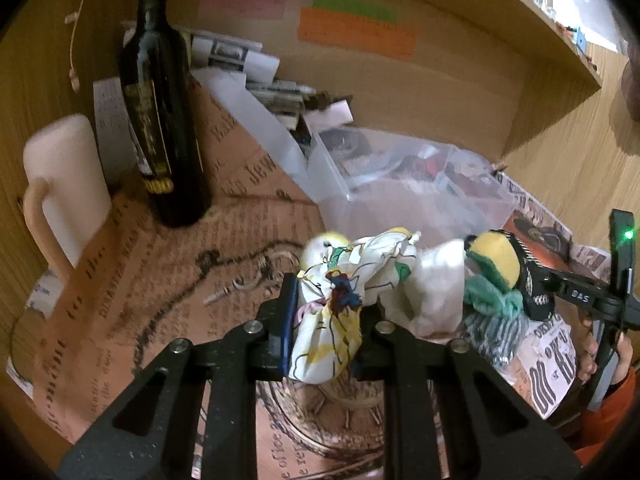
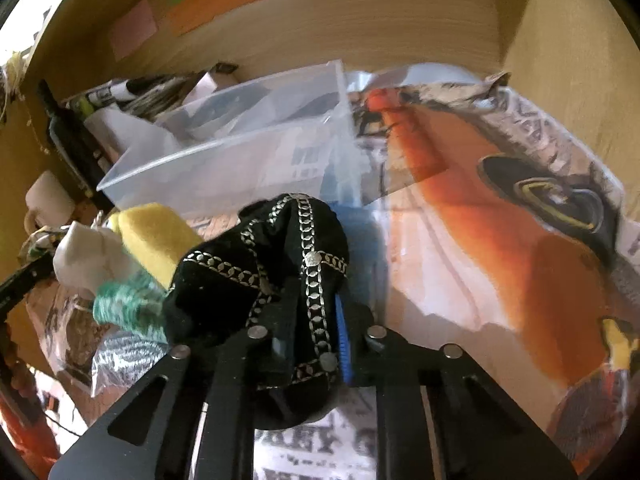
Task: Organize soft objects
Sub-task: 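Carry the cloth and beanie over the clear box while both tools open to drop them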
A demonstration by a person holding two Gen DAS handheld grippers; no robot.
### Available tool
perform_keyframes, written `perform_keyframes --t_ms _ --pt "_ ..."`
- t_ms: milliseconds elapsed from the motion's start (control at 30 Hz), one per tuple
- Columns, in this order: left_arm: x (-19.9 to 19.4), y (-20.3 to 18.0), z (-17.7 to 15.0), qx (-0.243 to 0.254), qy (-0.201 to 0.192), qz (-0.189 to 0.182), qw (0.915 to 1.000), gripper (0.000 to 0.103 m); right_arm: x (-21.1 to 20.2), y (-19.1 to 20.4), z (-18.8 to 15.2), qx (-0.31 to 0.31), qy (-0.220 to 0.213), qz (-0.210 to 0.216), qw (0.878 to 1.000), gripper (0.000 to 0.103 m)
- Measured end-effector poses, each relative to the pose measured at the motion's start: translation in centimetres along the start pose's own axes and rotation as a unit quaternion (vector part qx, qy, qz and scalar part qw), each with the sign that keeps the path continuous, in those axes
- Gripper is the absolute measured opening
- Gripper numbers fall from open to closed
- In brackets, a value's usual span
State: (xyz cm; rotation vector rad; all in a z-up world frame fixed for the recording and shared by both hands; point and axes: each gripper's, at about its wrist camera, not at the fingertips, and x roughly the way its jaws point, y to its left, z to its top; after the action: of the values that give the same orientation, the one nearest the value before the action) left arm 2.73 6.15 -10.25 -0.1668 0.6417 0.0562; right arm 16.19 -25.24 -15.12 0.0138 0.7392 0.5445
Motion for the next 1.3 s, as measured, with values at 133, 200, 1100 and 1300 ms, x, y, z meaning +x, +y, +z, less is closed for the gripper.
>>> perform_keyframes --t_ms 133,200,1100,1300 --pt "-0.3 0.1 1.5 0.003 -0.021 -0.001 0.9998 0.02 -1.9 -0.1 0.9 -0.002 -0.035 -0.009 0.999 0.013" --pt "-0.4 0.1 2.5 0.006 -0.034 -0.007 0.9994 0.02 -3.0 0.1 1.6 -0.006 -0.054 -0.013 0.998 0.013" --pt "7.8 -4.0 11.7 0.066 -0.02 -0.049 0.9964 0.02 -3.1 2.5 11.6 -0.058 -0.166 0.014 0.984 0.013" --pt "11.4 -5.0 11.9 0.077 0.024 -0.055 0.9953 0.02 -0.3 2.8 12.8 -0.064 -0.135 0.016 0.989 0.013"
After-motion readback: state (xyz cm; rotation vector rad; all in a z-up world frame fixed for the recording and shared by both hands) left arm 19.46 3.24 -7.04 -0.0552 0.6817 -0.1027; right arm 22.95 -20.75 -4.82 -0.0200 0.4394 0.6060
